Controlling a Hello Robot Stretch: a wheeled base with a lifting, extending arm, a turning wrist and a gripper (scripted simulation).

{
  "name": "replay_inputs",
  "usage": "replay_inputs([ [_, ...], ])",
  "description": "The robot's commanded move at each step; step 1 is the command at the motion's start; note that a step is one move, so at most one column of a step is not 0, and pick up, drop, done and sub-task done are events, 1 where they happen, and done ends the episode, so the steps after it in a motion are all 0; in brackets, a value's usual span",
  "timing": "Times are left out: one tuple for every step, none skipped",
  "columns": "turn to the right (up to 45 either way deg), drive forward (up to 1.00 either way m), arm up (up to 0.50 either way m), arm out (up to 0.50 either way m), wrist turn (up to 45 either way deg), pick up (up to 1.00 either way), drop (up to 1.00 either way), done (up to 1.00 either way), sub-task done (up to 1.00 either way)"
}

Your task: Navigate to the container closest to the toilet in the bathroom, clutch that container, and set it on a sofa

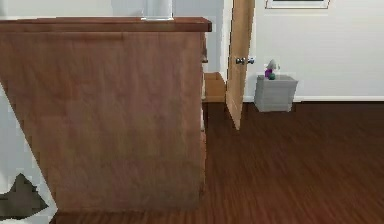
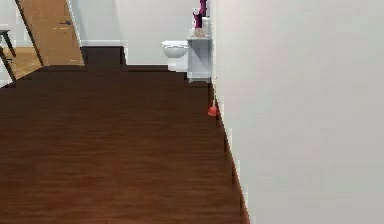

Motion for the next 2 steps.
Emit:
replay_inputs([
  [0.0,0.3,0.0,0.0,0.0,0.0,0.0,0.0,0.0],
  [-39.0,0.0,0.0,0.0,0.0,0.0,0.0,0.0,0.0],
])
